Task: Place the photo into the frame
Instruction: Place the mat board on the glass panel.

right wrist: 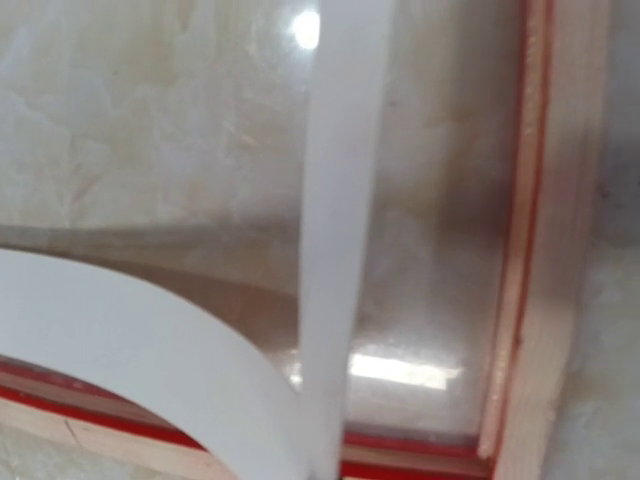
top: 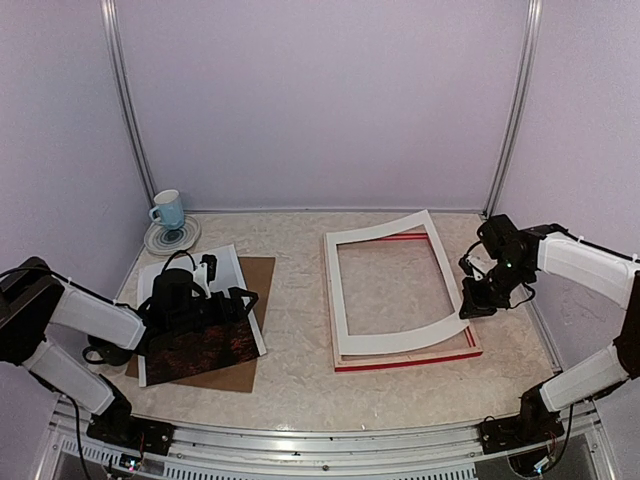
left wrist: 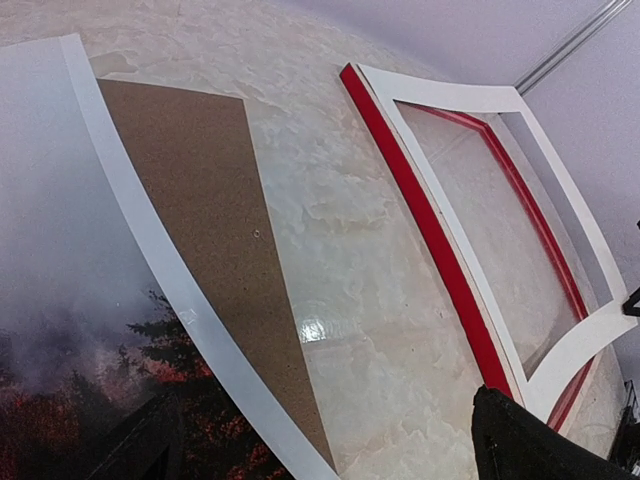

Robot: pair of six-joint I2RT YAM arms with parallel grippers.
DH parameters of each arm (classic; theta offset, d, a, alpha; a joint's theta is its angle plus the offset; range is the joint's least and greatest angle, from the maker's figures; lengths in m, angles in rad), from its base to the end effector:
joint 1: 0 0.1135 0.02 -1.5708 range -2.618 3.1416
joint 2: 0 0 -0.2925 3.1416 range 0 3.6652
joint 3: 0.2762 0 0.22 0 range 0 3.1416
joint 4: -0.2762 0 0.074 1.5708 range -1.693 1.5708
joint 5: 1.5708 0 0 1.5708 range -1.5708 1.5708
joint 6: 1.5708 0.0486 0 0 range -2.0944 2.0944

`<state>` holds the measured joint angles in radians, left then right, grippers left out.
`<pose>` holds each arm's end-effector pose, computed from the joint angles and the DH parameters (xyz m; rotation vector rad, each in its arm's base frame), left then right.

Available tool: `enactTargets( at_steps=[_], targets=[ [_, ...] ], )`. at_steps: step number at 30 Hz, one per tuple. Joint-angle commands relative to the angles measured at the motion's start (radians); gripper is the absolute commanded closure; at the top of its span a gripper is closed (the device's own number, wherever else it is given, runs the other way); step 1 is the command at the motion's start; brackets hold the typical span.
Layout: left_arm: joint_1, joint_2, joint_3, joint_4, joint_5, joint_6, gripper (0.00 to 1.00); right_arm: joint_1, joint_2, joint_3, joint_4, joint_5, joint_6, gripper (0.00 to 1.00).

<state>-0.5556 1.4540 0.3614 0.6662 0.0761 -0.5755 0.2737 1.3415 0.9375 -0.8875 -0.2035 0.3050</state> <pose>0.2088 -0.1340 0.1930 0.0304 2.0873 -0.7874 0.1950 0.0649 0.2534 0.0038 2.9057 0.4008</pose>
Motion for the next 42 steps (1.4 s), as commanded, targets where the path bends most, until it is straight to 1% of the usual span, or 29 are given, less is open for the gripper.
enactTargets(
  at_steps=[1, 3, 7, 11, 32, 42],
  targets=[
    [0.008, -0.001, -0.009, 0.028, 0.017, 0.003, 0.01, -0.012, -0.003, 0.062, -0.064, 0.059, -0.010, 0.93],
    [0.009, 0.000, -0.009, 0.028, 0.018, 0.002, 0.01, -0.011, -0.005, 0.077, -0.077, 0.072, -0.016, 0.93],
    [0.009, -0.001, -0.007, 0.026, 0.021, 0.003, 0.01, -0.012, -0.004, 0.072, -0.079, 0.041, -0.026, 0.92],
    [0.010, -0.001, -0.008, 0.024, 0.020, 0.003, 0.01, -0.011, -0.012, 0.075, -0.083, 0.043, -0.025, 0.91],
    [0.010, 0.000, -0.007, 0.026, 0.020, 0.000, 0.01, -0.011, -0.072, 0.121, -0.135, -0.025, -0.043, 0.90],
    [0.010, 0.003, -0.007, 0.026, 0.019, -0.001, 0.01, -0.012, -0.097, 0.116, -0.151, -0.028, -0.040, 0.90]
  ],
)
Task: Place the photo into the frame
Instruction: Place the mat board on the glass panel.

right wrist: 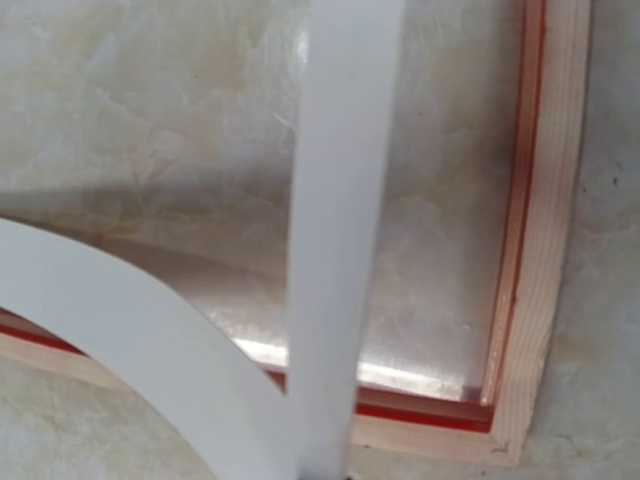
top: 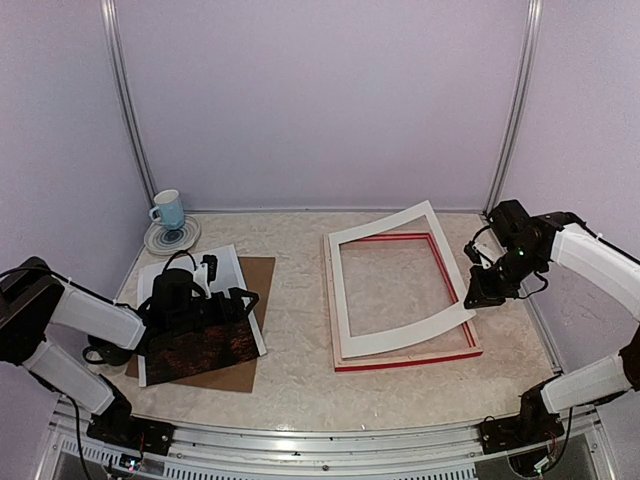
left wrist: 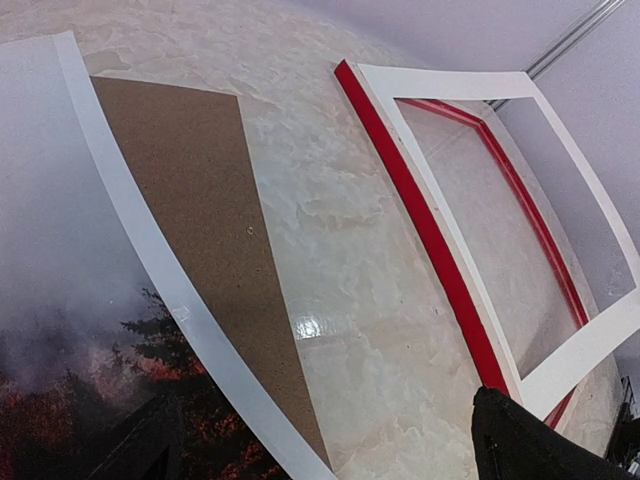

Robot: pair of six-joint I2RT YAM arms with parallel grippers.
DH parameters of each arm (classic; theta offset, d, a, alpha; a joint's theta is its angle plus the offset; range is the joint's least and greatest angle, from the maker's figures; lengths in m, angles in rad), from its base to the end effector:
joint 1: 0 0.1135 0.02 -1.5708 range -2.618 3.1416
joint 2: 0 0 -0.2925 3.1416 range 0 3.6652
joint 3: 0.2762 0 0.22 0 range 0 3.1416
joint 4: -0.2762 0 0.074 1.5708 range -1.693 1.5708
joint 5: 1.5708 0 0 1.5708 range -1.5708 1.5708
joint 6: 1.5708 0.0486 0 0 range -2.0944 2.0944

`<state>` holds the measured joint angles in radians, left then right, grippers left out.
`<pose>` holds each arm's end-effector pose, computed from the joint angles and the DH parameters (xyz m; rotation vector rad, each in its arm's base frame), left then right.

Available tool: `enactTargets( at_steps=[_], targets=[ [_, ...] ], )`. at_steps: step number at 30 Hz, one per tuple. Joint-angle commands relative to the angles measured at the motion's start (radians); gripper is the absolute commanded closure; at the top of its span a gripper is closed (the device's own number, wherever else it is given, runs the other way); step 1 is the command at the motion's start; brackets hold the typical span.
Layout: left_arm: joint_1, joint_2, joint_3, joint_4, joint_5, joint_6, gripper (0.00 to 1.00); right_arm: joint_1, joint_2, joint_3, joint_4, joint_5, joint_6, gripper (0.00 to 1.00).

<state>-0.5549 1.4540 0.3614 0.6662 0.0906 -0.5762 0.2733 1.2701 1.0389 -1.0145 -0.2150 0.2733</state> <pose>0.2085 -0.1344 0.1931 0.0388 2.0900 -0.8012 0.1820 0.0618 0.2877 -0.0505 2.8566 0.4233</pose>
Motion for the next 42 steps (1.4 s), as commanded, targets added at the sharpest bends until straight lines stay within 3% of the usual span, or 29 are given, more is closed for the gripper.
enactTargets(
  at_steps=[1, 23, 42],
  targets=[
    [0.009, 0.002, -0.007, 0.027, 0.004, -0.001, 0.01, -0.011, -0.028, 0.015, -0.027, -0.021, -0.009, 0.90],
    [0.009, -0.001, -0.009, 0.027, 0.005, -0.003, 0.01, -0.012, -0.031, 0.098, -0.051, -0.101, -0.036, 0.90],
    [0.009, 0.013, -0.006, 0.035, 0.013, -0.007, 0.01, -0.012, -0.062, 0.131, -0.092, -0.008, -0.038, 0.89]
  ],
)
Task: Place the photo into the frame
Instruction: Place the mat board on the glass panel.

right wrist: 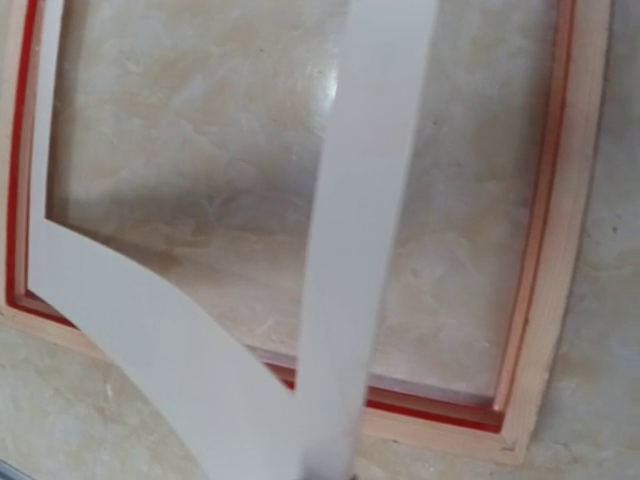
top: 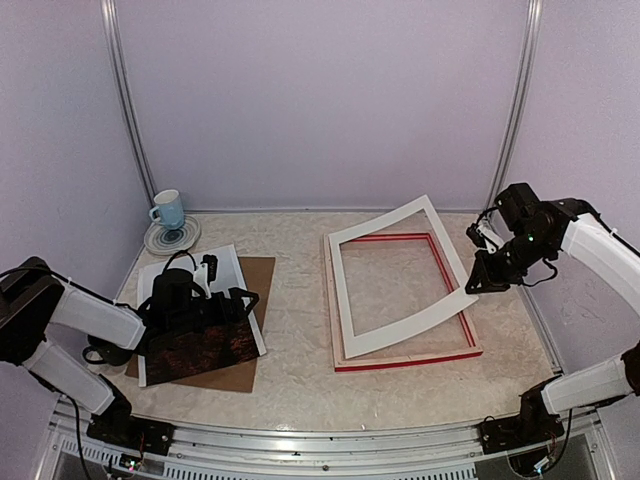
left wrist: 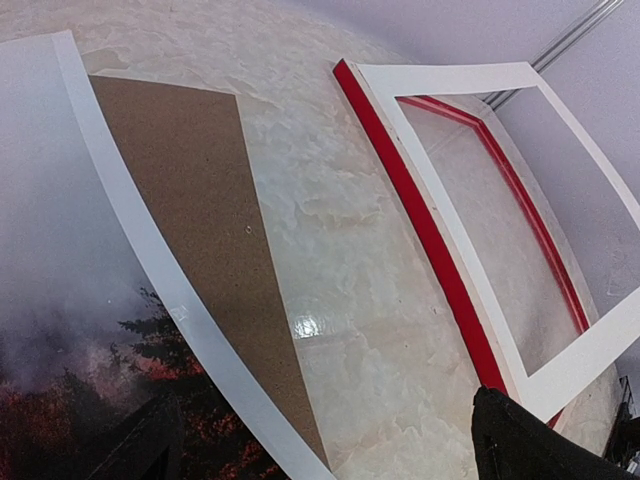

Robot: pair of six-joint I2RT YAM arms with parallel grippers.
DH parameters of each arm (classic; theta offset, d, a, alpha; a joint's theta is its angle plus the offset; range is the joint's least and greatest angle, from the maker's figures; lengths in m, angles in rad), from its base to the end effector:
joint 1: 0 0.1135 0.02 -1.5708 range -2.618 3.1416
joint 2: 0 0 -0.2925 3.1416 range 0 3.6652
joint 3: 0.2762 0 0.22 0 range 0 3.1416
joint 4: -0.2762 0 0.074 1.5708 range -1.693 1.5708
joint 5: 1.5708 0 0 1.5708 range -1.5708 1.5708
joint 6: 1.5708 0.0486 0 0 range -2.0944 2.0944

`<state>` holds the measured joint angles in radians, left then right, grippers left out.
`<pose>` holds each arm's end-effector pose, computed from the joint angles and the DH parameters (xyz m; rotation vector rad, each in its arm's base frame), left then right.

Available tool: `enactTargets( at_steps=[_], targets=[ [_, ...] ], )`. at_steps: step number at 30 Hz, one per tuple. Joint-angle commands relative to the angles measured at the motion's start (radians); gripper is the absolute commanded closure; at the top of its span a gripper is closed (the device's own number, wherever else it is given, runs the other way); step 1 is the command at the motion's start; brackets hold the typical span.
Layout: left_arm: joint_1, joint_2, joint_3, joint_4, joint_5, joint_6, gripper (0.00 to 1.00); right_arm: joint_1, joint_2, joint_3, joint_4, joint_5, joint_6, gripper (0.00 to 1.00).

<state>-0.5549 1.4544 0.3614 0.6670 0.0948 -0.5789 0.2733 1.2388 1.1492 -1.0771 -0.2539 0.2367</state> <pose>0.2084 -0.1346 0.1931 0.0388 2.0908 -0.8069 0.1782 0.0626 0.3195 -0.1233 2.7725 0.4860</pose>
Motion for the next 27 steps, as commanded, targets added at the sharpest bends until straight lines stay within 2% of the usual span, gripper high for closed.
enactTargets(
  at_steps=[1, 19, 27],
  targets=[
    [0.009, 0.014, -0.006, 0.035, 0.008, -0.004, 0.01, -0.012, -0.035, 0.018, -0.030, 0.026, -0.001, 0.89],
    [0.009, 0.027, -0.006, 0.044, 0.011, -0.012, 0.01, -0.011, -0.059, -0.046, 0.000, -0.035, 0.012, 0.89],
    [0.009, 0.027, -0.006, 0.043, 0.015, -0.012, 0.01, -0.011, -0.043, -0.082, 0.041, -0.058, 0.016, 0.85]
  ],
)
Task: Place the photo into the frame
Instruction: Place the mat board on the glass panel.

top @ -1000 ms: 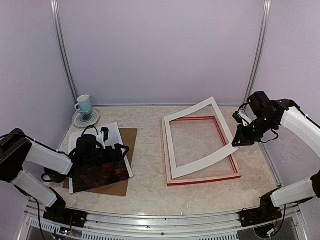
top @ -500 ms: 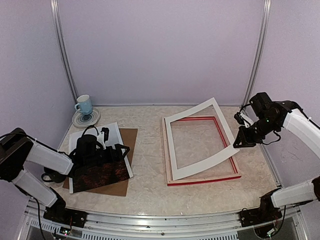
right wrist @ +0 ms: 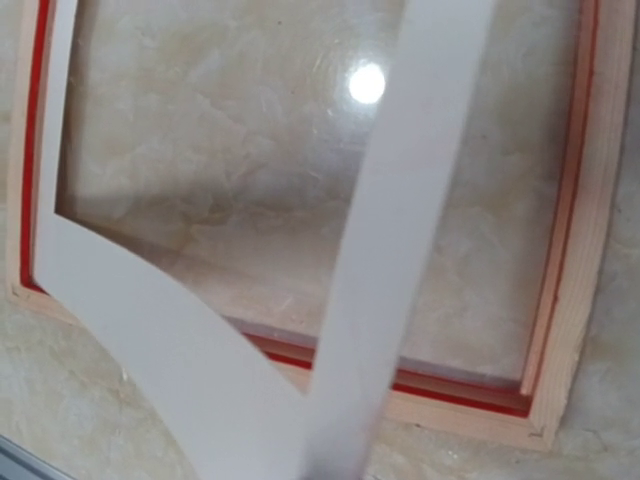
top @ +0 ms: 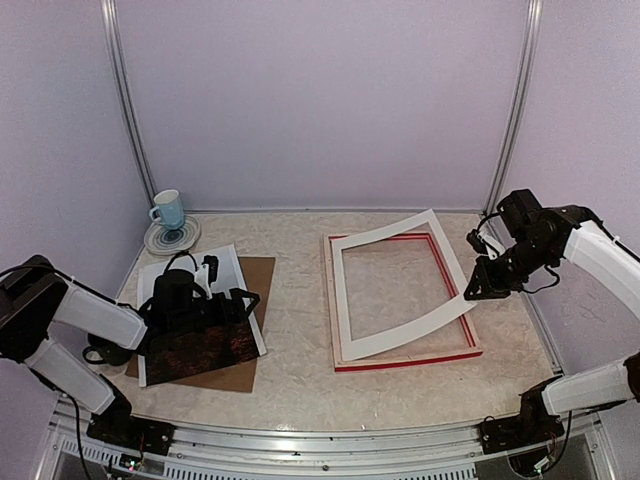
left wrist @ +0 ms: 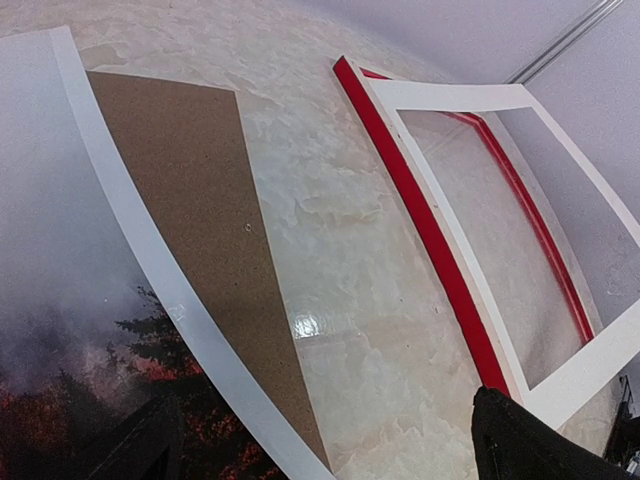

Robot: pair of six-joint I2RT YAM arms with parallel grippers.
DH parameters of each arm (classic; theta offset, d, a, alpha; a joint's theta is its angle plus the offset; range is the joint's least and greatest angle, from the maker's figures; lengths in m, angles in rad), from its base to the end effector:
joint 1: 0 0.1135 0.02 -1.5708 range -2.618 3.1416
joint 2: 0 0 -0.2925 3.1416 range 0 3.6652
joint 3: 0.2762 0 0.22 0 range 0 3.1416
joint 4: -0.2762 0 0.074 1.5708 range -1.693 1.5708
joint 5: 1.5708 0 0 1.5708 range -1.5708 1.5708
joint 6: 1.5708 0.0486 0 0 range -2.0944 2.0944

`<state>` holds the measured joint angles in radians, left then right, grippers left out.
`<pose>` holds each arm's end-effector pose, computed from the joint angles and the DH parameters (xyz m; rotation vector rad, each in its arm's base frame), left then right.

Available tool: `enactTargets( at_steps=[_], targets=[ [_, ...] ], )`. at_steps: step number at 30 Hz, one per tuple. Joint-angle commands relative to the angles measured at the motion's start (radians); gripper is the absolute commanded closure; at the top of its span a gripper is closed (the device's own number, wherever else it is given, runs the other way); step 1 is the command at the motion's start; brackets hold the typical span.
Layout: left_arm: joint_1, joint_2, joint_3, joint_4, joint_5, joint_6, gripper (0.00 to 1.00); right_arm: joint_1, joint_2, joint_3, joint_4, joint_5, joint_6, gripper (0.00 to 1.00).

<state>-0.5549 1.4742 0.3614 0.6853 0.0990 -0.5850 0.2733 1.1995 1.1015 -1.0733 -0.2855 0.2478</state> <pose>0.2104 -0.1361 0.1906 0.0352 2.0942 -0.8140 0.1670 0.0610 0.3139 -0.1164 2.7799 0.5313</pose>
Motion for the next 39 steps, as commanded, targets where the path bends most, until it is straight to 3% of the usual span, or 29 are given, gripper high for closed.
enactTargets(
  at_steps=[1, 8, 39],
  targets=[
    [0.009, 0.006, -0.006, 0.025, 0.010, -0.006, 0.01, -0.011, -0.002, -0.039, 0.046, -0.026, 0.006, 0.85],
    [0.009, 0.001, -0.007, 0.022, 0.005, -0.004, 0.01, -0.012, 0.014, -0.030, 0.057, -0.004, 0.002, 0.78],
    [0.009, 0.014, -0.007, 0.029, 0.011, -0.009, 0.01, -0.007, 0.055, -0.049, 0.121, 0.060, -0.018, 0.69]
  ],
)
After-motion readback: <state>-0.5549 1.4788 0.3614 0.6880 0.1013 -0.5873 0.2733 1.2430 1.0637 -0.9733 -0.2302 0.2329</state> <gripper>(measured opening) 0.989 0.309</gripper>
